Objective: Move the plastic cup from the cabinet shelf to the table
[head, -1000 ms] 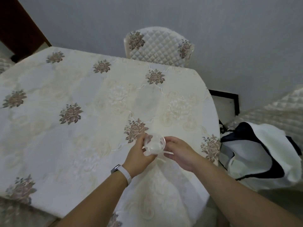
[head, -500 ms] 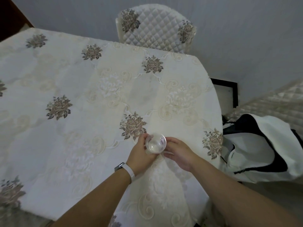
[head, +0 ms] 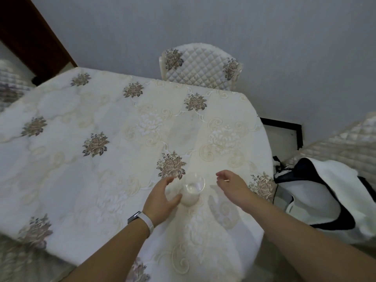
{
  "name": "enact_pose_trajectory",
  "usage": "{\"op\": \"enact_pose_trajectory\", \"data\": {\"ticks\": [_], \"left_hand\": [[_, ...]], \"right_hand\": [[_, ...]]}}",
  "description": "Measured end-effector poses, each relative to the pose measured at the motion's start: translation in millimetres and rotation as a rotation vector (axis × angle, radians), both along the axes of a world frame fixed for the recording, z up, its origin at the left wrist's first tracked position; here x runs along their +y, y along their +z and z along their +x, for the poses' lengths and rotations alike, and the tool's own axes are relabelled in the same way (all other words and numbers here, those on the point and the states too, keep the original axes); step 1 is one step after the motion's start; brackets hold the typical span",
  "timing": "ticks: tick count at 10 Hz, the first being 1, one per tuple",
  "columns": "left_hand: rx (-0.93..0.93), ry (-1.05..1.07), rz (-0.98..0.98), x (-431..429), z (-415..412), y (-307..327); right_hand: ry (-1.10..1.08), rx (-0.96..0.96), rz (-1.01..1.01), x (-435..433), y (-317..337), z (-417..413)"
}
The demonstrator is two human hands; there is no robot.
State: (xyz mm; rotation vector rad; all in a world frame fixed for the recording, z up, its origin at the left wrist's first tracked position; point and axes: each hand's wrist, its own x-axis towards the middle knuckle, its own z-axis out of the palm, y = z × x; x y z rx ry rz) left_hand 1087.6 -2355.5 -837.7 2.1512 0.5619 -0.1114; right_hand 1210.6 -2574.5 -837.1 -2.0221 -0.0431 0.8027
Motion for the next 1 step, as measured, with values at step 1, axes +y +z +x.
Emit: {"op": "enact_pose_trajectory", "data": {"ticks": [1], "left_hand": [[-0.065,0.053,0.131,-3.1,-14.2,23.9]], "right_hand": [[0.183,-0.232,-0.146,-9.7,25.0,-2.7]]}}
